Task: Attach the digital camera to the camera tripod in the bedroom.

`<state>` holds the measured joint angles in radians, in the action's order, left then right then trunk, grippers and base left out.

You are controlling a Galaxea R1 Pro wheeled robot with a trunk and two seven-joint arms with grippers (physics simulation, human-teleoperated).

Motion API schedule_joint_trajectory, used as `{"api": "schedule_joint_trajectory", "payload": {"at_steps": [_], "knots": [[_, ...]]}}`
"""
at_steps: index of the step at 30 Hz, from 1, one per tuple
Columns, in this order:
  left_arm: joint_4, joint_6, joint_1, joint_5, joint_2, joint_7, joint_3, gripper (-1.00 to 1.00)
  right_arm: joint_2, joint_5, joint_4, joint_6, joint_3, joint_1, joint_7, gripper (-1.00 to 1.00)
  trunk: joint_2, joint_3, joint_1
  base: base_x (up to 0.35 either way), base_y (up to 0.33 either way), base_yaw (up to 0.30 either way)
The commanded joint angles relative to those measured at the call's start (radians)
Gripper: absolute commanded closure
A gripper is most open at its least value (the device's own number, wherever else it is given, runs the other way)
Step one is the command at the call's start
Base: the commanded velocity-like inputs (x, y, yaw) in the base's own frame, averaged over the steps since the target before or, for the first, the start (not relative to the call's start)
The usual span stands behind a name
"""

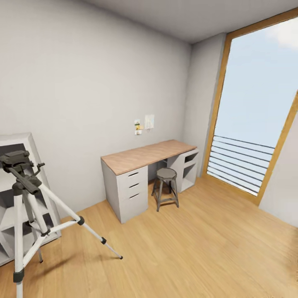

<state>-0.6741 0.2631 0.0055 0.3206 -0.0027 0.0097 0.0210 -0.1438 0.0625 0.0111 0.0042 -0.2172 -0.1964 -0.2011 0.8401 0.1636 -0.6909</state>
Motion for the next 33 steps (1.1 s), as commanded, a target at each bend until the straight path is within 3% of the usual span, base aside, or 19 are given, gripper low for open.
{"api": "schedule_joint_trajectory", "payload": {"at_steps": [1, 16, 33], "knots": [[-0.003, 0.007, 0.001, 0.009, 0.000, 0.001, 0.002, -1.00, 0.000, 0.006, 0.001, 0.000, -0.008, -0.001, -0.003, -1.00, 0.001, 0.001, -0.001, 0.223, 0.285, -0.296], [0.011, 0.005, 0.001, 0.006, -0.002, 0.001, 0.001, -1.00, 0.000, 0.006, 0.001, 0.000, -0.008, 0.000, -0.003, -1.00, 0.001, 0.001, -0.001, 0.221, 0.279, -0.296], [0.007, 0.005, 0.001, 0.008, -0.001, 0.001, 0.002, -1.00, 0.000, 0.006, 0.001, 0.000, -0.008, 0.000, -0.003, -1.00, 0.001, 0.001, -0.001, 0.029, 0.032, -0.296]]}}
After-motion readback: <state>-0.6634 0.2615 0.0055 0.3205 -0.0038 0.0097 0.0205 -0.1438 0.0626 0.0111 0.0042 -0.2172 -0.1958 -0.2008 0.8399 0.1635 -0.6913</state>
